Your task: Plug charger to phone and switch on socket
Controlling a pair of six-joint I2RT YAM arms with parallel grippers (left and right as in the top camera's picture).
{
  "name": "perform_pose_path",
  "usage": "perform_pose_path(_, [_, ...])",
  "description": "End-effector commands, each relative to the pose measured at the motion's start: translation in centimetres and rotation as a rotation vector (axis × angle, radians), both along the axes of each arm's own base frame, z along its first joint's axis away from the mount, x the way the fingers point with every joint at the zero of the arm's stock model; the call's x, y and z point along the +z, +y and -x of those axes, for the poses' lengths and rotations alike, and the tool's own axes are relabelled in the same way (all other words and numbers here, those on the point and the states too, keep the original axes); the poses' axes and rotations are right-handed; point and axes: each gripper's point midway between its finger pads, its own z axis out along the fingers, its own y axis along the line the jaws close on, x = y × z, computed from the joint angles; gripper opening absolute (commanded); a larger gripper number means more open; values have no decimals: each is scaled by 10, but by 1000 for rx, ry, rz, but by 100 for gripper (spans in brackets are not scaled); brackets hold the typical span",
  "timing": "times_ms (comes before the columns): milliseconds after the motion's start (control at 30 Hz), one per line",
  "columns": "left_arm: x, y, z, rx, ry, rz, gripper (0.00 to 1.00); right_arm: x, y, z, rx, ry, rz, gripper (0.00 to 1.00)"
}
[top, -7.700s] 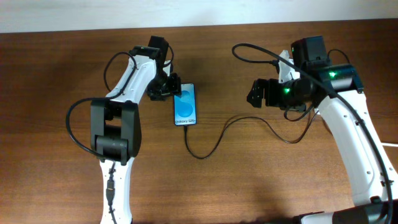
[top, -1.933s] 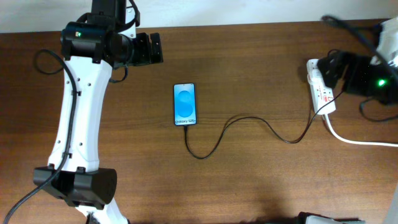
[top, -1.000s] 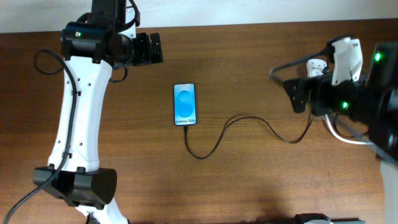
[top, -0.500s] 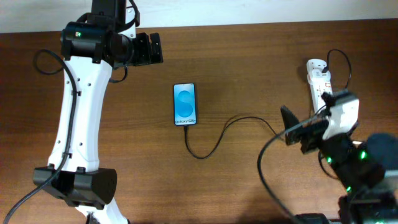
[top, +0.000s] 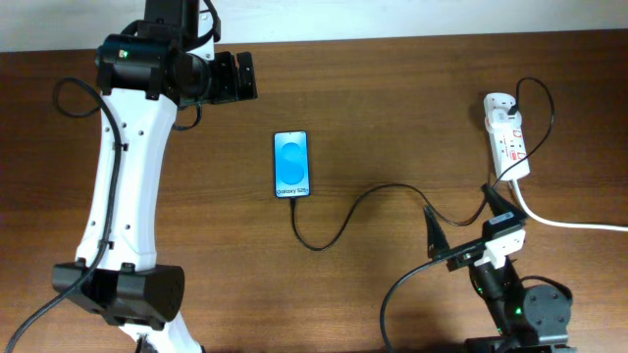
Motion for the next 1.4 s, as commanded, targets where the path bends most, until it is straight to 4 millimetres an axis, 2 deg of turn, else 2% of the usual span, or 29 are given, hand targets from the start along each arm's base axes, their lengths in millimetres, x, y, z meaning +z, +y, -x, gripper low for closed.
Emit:
perform_pose_path(0, [1,1,0,-4,-6,-10,99,-8,2,4,-1,-23,-10,98])
perform_pose_path(400, [1,1,0,-4,-6,-10,99,-22,-1,7,-18,-47,-14,98])
perform_pose_path(633, [1,1,0,-4,-6,-10,99,-51,0,2,-17,-3,-11,98])
perform_pose_path(833, [1,1,0,-4,-6,-10,99,-86,0,2,-18,134,-1,98])
perform_pose_path(1367, [1,1,0,-4,-6,-10,99,-85,0,2,-18,130,-1,98])
